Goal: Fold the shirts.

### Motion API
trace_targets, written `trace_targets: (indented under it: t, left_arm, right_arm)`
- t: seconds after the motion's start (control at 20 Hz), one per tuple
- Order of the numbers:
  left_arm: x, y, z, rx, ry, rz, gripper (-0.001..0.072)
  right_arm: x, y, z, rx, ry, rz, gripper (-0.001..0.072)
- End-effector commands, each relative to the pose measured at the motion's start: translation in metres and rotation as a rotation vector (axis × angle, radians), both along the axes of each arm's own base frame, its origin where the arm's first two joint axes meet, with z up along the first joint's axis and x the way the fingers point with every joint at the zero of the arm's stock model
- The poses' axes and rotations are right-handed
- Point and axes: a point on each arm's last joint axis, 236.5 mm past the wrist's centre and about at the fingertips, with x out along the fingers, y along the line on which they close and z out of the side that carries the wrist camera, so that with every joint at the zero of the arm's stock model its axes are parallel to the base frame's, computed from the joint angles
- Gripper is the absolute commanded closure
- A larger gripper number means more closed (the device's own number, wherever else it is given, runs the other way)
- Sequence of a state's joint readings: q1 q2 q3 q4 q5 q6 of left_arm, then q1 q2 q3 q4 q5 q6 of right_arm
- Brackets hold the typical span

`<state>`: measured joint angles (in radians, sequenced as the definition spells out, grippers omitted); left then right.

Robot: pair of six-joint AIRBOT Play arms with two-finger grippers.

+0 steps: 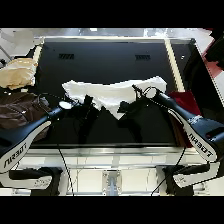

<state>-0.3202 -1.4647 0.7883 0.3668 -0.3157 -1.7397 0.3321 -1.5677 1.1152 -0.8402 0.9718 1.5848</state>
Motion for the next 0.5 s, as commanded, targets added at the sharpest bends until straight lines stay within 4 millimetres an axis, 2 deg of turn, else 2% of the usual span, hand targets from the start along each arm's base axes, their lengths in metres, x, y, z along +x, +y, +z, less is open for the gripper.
trace_targets:
  t: [0.0,0.05,0.1,0.25,0.35,0.45]
  left_arm:
    - [0.0,-0.001,0.002,-0.002,-0.004,-0.002,0.0696]
    - [0.0,-0.001,0.002,-0.002,-0.004,-0.002,0.0695]
    - [0.0,-0.001,0.002,-0.002,-0.004,-0.002,0.0695]
    - [0.0,0.0,0.001,0.013,-0.009,-0.015,0.0695]
    - [-0.001,0.0,0.001,0.019,-0.011,-0.021,0.0695]
    - [-0.001,0.0,0.001,0.019,-0.011,-0.021,0.0695]
  right_arm:
    - [0.034,0.007,0.012,0.053,-0.086,-0.128,0.0189]
    - [0.039,0.008,0.012,0.055,-0.1,-0.141,0.0191]
    - [0.033,0.011,0.009,0.053,-0.083,-0.127,0.0192]
    - [0.007,0.008,-0.013,-0.041,-0.046,-0.007,0.0192]
    - [-0.002,0.007,-0.016,-0.06,-0.014,0.002,0.0192]
    - [-0.023,0.005,-0.017,-0.071,0.054,0.059,0.0191]
